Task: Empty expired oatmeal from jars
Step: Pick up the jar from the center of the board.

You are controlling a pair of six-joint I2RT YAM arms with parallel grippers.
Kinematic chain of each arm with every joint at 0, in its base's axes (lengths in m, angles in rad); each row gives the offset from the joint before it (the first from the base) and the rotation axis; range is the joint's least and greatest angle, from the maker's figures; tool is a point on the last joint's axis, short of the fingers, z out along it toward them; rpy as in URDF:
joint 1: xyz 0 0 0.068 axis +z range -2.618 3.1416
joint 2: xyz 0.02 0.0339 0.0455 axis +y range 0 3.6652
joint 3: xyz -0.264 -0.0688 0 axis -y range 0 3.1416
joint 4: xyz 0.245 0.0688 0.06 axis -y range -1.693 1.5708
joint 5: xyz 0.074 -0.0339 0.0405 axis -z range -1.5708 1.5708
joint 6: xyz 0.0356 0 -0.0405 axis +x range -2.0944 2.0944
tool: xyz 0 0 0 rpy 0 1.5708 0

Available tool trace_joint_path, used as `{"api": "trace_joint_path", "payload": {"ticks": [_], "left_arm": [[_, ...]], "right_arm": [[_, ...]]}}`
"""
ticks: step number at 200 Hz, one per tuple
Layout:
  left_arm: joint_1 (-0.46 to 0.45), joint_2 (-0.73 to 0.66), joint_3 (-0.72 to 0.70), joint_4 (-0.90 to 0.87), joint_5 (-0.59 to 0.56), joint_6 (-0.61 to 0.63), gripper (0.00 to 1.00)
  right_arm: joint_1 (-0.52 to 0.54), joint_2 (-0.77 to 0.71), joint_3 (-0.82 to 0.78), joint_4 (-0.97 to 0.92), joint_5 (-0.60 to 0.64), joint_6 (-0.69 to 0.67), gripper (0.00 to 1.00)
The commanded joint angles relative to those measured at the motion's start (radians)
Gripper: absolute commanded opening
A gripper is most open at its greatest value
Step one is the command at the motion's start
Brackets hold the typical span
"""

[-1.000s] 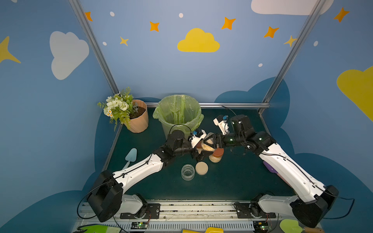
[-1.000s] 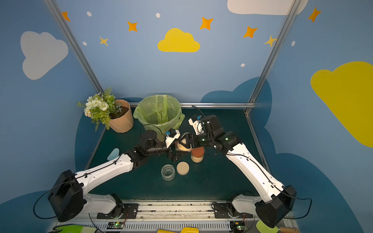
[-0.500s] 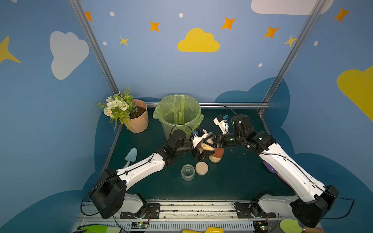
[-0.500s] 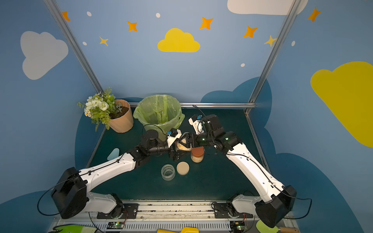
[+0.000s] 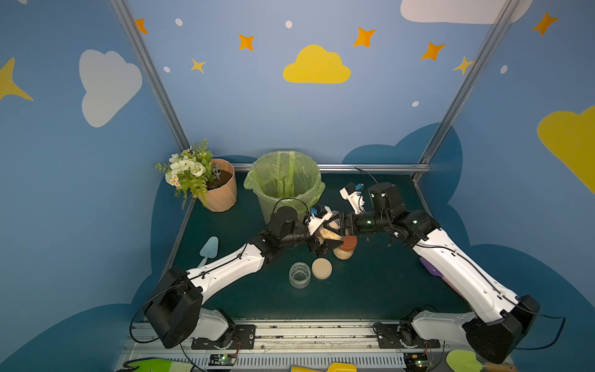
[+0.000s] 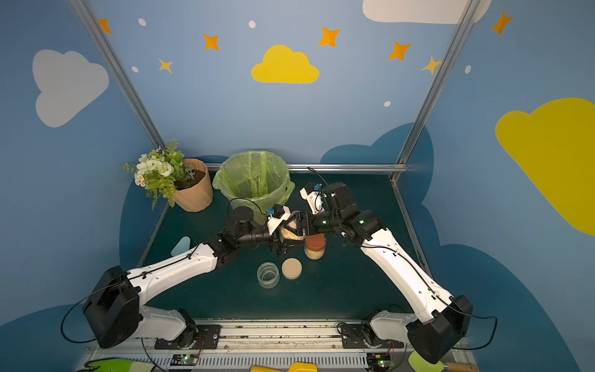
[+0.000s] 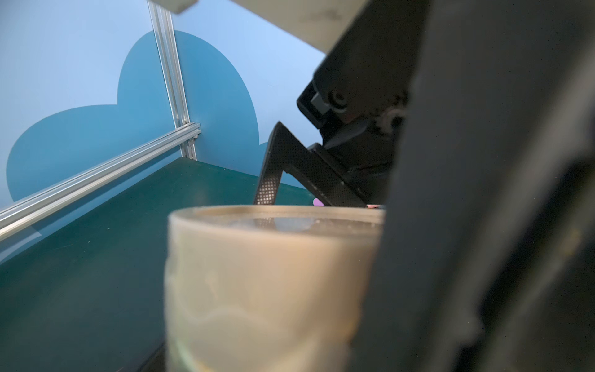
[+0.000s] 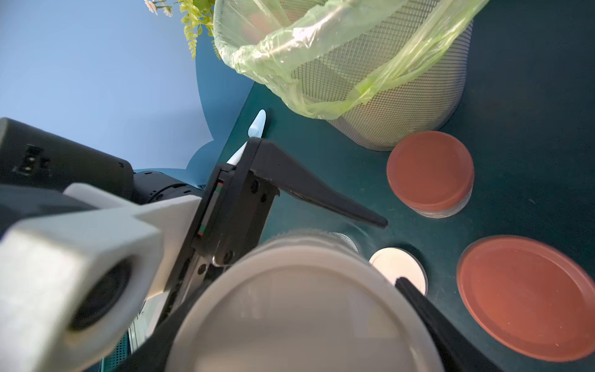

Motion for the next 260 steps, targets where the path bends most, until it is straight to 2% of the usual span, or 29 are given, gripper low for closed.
{"api": "trace_joint_path", "payload": {"ticks": [1,33,61,73,134,157,200,260], "left_arm": [[0.002,0.011,0.038,0.006,-0.004,-0.002,0.94],[0.002,0.013,0.049,0.003,-0.006,0.006,0.81],[0.002,0.025,0.055,0.014,-0.015,0.005,0.61],[0.002,0.025,0.052,0.03,-0.015,0.003,0.54],[0.002,0.021,0.028,0.13,-0.063,0.011,0.35],[0.002,0.02,0.026,0.157,-0.07,0.02,0.31],[0.002,0.021,0.025,0.187,-0.091,0.051,0.3],[0.002,-0.014,0.001,0.227,-0.166,0.161,0.29]], "right_arm": [[0.002,-0.022,-0.002,0.051,-0.046,0.01,0.59],[0.002,-0.026,-0.009,0.052,-0.042,0.005,0.63],[0.003,-0.035,-0.018,0.054,-0.039,0.004,0.67],[0.003,-0.036,-0.021,0.053,-0.036,0.003,0.72],[0.002,-0.074,-0.06,0.071,-0.029,0.007,0.92],[0.0,-0.09,-0.079,0.075,-0.024,0.012,0.96],[-0.016,-0.137,-0.099,0.059,-0.007,0.035,0.97],[-0.107,-0.242,-0.107,0.028,-0.047,0.147,0.97]]}}
